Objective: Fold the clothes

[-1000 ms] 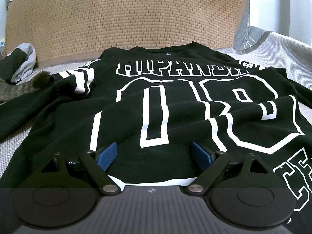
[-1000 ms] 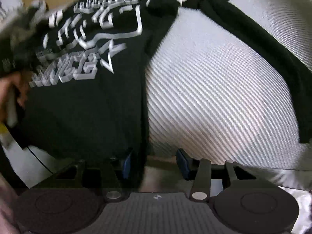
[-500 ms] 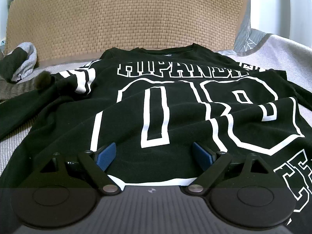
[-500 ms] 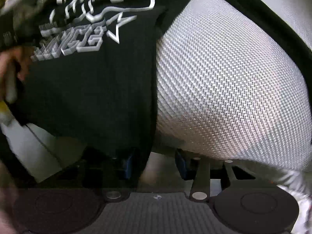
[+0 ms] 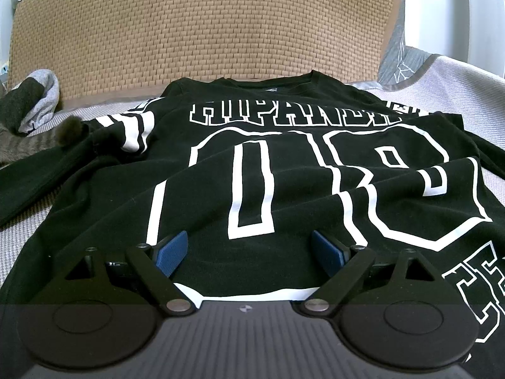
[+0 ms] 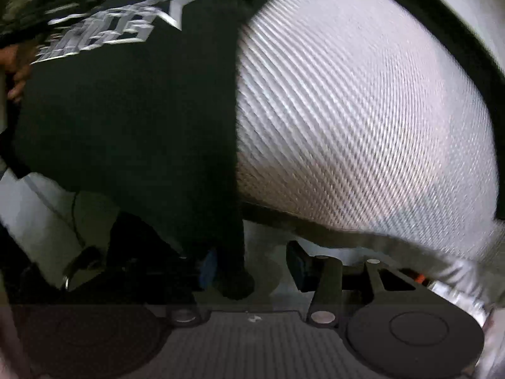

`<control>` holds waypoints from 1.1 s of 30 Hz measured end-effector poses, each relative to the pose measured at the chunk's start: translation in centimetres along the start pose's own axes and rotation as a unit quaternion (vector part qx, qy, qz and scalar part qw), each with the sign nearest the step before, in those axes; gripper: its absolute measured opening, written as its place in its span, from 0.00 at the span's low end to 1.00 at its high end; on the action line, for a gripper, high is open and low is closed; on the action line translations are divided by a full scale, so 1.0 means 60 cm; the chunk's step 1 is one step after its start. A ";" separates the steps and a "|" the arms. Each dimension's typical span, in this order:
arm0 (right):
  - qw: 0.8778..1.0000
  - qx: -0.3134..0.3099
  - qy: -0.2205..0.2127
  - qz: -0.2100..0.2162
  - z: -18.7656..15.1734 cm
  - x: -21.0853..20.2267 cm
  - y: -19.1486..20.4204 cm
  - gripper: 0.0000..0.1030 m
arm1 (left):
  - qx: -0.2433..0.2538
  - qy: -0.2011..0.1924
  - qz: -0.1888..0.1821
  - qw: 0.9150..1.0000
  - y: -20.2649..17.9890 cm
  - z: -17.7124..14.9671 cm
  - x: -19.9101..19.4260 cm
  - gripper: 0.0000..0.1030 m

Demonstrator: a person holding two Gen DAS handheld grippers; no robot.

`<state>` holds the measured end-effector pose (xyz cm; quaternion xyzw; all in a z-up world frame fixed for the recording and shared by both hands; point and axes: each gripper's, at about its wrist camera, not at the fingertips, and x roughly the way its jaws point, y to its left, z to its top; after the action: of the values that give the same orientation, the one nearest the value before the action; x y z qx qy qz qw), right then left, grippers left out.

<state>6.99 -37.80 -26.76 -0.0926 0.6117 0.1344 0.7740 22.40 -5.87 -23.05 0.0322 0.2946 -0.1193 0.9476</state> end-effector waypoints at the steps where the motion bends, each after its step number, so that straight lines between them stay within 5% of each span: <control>1: 1.000 -0.003 -0.016 0.007 0.001 -0.018 -0.002 0.49 | 0.000 0.000 0.000 1.000 0.000 0.000 0.000 0.86; 6: 0.990 0.038 -0.124 0.063 0.025 -0.093 -0.036 0.49 | 0.001 -0.002 0.002 1.000 0.000 -0.002 -0.002 0.86; 11: 0.964 0.125 -0.221 0.077 0.094 -0.108 -0.076 0.49 | 0.001 -0.004 0.005 1.000 -0.003 -0.003 -0.002 0.86; 20: 0.910 0.269 -0.291 0.122 0.235 -0.063 -0.136 0.49 | 0.004 -0.013 0.008 1.000 -0.004 -0.007 -0.002 0.86; 26: 0.887 0.314 -0.313 0.130 0.310 -0.049 -0.169 0.49 | 0.003 -0.019 0.009 1.000 -0.004 -0.009 -0.002 0.86; 28: 0.896 0.299 -0.315 0.090 0.340 -0.050 -0.174 0.49 | 0.002 -0.020 0.008 1.000 -0.004 -0.009 -0.002 0.86; 30: 0.919 0.224 -0.323 -0.002 0.373 -0.059 -0.166 0.49 | 0.001 -0.021 0.008 1.000 -0.004 -0.010 -0.001 0.86; 33: 0.947 0.097 -0.297 -0.081 0.408 -0.046 -0.151 0.49 | 0.000 -0.024 0.008 1.000 -0.004 -0.012 -0.001 0.86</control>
<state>31.86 -39.12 -18.55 -0.0222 0.3549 0.0326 0.9341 21.90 -6.02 -23.58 0.0321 0.2718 -0.1121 0.9553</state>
